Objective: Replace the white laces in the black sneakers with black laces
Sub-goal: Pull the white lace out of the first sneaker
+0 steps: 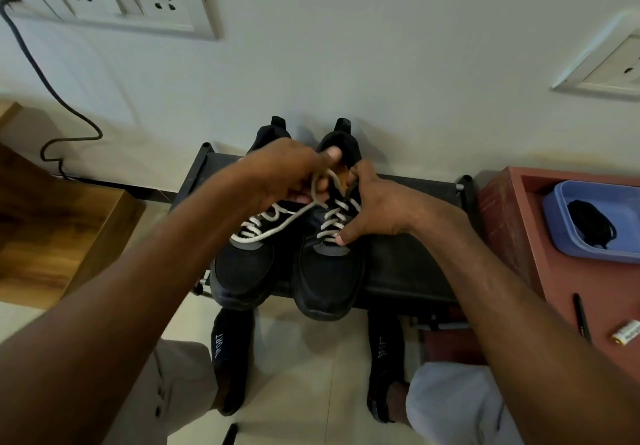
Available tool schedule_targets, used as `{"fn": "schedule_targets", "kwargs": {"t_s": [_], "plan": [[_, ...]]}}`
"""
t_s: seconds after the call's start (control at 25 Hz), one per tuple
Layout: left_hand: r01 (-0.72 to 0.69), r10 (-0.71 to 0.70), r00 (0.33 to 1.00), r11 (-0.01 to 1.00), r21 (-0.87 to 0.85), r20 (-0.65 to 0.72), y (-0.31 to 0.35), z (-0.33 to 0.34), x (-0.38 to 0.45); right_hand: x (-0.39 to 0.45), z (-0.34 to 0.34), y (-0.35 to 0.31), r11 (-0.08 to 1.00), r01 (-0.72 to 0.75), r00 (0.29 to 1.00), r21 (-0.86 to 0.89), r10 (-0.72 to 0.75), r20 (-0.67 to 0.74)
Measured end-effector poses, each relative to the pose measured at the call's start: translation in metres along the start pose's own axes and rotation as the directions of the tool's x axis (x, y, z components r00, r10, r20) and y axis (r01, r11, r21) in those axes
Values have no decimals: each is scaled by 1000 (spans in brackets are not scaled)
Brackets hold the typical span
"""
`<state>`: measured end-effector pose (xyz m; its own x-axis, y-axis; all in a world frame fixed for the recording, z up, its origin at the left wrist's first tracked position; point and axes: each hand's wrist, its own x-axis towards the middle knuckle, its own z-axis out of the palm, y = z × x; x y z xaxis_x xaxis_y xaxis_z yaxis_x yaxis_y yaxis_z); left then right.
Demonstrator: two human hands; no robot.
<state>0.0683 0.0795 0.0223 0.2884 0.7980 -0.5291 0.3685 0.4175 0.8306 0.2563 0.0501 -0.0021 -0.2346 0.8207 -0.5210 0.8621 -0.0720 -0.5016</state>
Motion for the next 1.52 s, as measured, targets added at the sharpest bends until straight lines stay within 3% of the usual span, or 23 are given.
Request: {"fn": "schedule_targets", "kwargs": {"t_s": [0.04, 0.08, 0.12, 0.2, 0.28, 0.32, 0.36, 0.44, 0.52, 0.56, 0.6, 0.64, 0.72, 0.76, 0.92, 1.08, 1.2, 1.36, 1.4, 1.44, 1.48, 1.52], "plan": [[-103, 120, 992, 932, 348, -26, -3, 2, 2, 0, 1, -1, 1000, 4, 1000, 0, -4, -2], [-173, 251, 967, 754, 633, -35, -6, 8, 2, 1, 1, -1, 1000, 7, 1000, 2, -7, -5], [-202, 356, 934, 571, 796, -19, -9, 13, 4, 1, 1, -1, 1000, 10, 1000, 2, -10, -4], [-215, 462, 887, 439, 872, -14, -11, 18, 9, 1, 1, -2, 1000, 17, 1000, -4, -17, -4], [-238, 494, 869, 430, 871, -7, -10, 20, 9, 1, 1, -2, 1000, 4, 1000, -8, -4, 5], [-262, 478, 878, 493, 829, -6, -9, 18, 9, 1, 2, -2, 1000, -10, 1000, -9, 10, 14], [-280, 445, 895, 622, 731, -36, -6, 14, 9, 1, 2, -2, 1000, -23, 1000, -14, 23, 20], [-285, 339, 930, 909, 304, -142, 5, 0, 2, 1, 3, -3, 999, -44, 999, -23, 45, 20], [-279, 248, 951, 947, -162, -187, 10, -13, -3, 1, 2, -3, 999, -38, 999, -19, 38, 17], [-281, 246, 953, 938, -203, -178, 12, -14, -6, 1, 2, -3, 999, -35, 999, -17, 36, 20], [-290, 273, 948, 952, -96, -164, 11, -11, -6, 1, 2, -3, 999, -37, 999, -18, 37, 24], [-295, 312, 940, 947, 131, -141, 8, -6, -5, 1, 3, -3, 999, -39, 999, -19, 40, 26], [-251, 373, 924, 764, 595, -89, -1, 8, 1, 2, 3, -4, 999, -38, 999, -21, 39, 23], [-227, 390, 918, 659, 717, -68, -6, 12, 4, 3, 4, -4, 999, -36, 999, -17, 36, 22], [-209, 415, 910, 479, 852, -11, -7, 16, 5, 2, 2, -1, 1000, -15, 1000, -12, 15, 20], [-131, 365, 931, 387, 913, -21, -5, 25, -1, 3, 2, -3, 1000, -21, 999, -10, 21, 28], [-108, 425, 904, 336, 936, -49, -4, 20, -1, 5, 3, -2, 999, -27, 999, -18, 28, 23], [-159, 476, 868, 534, 830, -140, 3, 17, -4, 4, 3, -3, 999, -41, 999, -8, 41, 17], [-225, 487, 855, 659, 718, -178, 8, 17, -7, 3, 3, -3, 999, -41, 999, -1, 41, 19], [-320, 467, 854, 818, 478, -228, 14, 15, -12, 2, 3, -3, 999, -39, 999, 11, 39, 21], [-409, 420, 868, 907, 99, -265, 21, 11, -16, 1, 2, -3, 999, -36, 999, 21, 36, 19], [-418, 352, 900, 866, -274, -259, 27, 4, -20, 1, 2, -1, 999, -33, 999, 26, 33, 16]]}}
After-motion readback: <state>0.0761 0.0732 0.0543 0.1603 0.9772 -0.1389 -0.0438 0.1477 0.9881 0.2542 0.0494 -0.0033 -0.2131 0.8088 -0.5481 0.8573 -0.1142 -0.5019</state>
